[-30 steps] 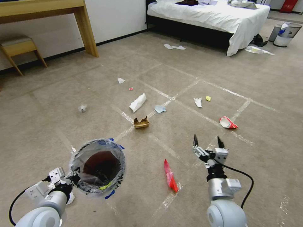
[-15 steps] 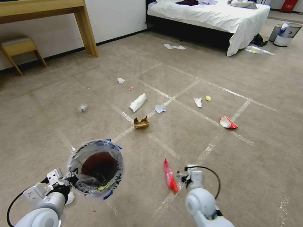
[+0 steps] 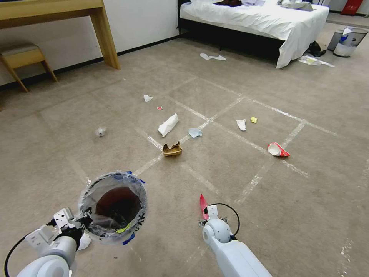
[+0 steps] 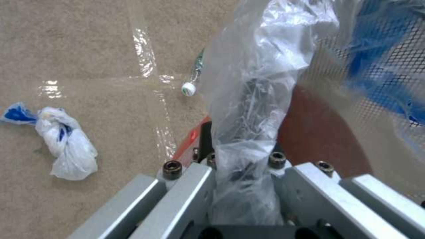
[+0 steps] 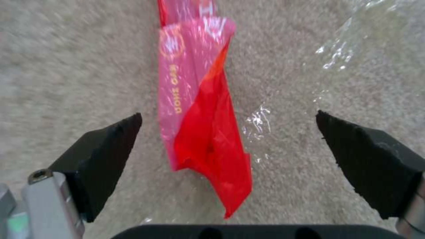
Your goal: Pick up the trash bin and place the garbage on the floor into it.
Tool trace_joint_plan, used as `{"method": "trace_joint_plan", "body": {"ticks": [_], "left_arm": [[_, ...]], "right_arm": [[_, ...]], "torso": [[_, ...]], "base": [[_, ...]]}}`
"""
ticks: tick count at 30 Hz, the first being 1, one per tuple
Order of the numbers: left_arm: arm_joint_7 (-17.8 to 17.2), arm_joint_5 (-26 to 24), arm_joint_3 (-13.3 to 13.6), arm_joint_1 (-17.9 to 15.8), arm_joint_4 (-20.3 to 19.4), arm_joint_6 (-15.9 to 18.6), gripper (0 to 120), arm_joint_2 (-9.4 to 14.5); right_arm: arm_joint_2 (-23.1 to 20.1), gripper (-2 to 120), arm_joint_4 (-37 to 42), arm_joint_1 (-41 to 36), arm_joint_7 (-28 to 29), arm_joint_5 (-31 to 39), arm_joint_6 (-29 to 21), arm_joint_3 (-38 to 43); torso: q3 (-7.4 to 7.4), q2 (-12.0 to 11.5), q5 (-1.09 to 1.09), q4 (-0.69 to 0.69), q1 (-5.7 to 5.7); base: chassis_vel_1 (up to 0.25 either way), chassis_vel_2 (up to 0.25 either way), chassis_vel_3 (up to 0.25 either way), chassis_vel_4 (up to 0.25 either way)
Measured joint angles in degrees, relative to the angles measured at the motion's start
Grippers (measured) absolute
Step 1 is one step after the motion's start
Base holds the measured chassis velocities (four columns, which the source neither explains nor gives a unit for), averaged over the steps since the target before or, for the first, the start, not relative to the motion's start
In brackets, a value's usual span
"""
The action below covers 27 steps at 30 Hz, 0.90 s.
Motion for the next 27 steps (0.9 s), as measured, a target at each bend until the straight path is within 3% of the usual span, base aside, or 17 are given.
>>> {"method": "trace_joint_plan", "body": {"ticks": [11, 14, 20, 23, 27], "left_arm": [[0.0, 0.0, 0.1, -0.4, 0.4, -0.1, 1, 0.0], [0.0, 0.0, 0.0, -0.4, 0.7, -0.2, 1, 0.0], [0.0, 0.1, 0.1, -0.7, 1.2, -0.3, 1, 0.0], [0.0, 0.2, 0.3, -1.1, 1.7, -0.3, 1, 0.0], [0.0, 0.2, 0.3, -1.1, 1.8, -0.3, 1, 0.1]], "right_arm": [[2.1, 97, -8.7, 2.8, -2.5, -2.7, 4.8, -0.1], [2.6, 79, -10.5, 3.2, -3.5, -3.6, 6.6, 0.2], [2.9, 62, -11.7, 3.1, -4.4, -4.9, 8.2, 0.5], [3.1, 44, -11.8, 2.7, -4.7, -5.6, 9.1, 0.4], [3.0, 35, -11.7, 2.5, -4.8, -5.8, 9.4, 0.3]], "torso": [[0.00, 0.0, 0.00, 0.00, 0.00], [0.00, 0.0, 0.00, 0.00, 0.00], [0.00, 0.0, 0.00, 0.00, 0.00], [-0.01, 0.0, 0.00, 0.00, 0.00], [0.00, 0.0, 0.01, 0.00, 0.00]], "base": [[0.000, 0.000, 0.000, 0.000], [0.000, 0.000, 0.000, 0.000], [0.000, 0.000, 0.000, 0.000], [0.000, 0.000, 0.000, 0.000], [0.000, 0.000, 0.000, 0.000]]}}
